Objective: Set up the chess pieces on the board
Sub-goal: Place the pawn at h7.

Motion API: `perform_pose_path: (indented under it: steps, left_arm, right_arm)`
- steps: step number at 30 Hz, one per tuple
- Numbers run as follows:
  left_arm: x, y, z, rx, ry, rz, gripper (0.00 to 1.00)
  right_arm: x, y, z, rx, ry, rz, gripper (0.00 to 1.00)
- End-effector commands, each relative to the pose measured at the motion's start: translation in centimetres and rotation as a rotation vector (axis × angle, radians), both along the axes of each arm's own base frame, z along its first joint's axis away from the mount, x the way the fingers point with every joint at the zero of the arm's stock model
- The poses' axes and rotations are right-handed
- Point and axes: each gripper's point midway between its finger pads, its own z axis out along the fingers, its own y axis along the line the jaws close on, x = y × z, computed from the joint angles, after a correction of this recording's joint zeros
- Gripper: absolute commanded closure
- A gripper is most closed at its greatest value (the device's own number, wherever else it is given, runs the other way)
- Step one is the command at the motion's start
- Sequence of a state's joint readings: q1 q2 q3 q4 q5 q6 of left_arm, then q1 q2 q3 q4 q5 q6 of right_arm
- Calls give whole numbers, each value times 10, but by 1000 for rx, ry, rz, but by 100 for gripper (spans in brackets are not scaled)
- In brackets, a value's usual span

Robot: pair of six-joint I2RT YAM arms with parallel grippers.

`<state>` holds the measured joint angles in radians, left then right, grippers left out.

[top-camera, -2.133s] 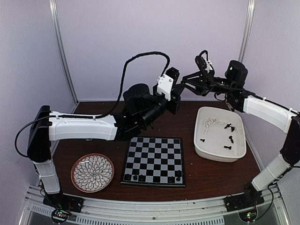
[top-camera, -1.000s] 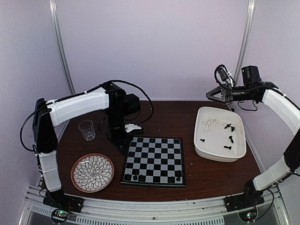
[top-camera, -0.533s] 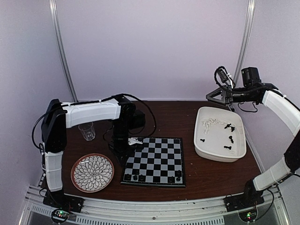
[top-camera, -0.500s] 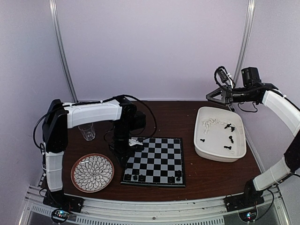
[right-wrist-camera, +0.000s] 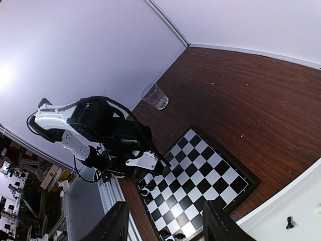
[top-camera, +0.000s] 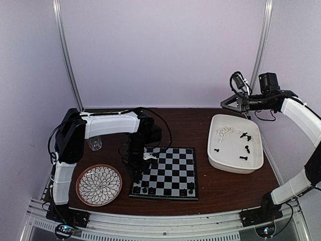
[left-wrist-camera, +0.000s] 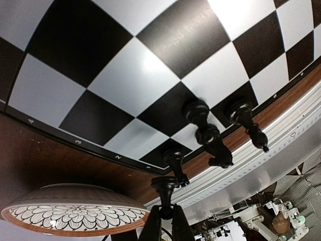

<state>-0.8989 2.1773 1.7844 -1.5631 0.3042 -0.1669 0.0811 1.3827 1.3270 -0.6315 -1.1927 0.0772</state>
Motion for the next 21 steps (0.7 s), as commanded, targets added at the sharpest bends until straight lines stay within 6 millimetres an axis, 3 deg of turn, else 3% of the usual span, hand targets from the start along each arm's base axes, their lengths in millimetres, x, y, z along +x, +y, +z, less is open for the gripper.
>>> perform_pose_path:
  steps: [1,7,13,21]
  left_arm:
    - [5,-3,-8,22,-15,-3,100]
    - [8,2,-15,57,-31,-16,100]
    - [11,-5,-19,38,-36,-11,100]
    - [11,-2,-23,60,-38,-22,82]
  right_arm:
    - [-8,3,9,13,-40,21,46]
    - [-7,3,9,15,-39,22,47]
    - [-8,3,8,14,-38,23,47]
    - [-7,3,8,16,-37,25,47]
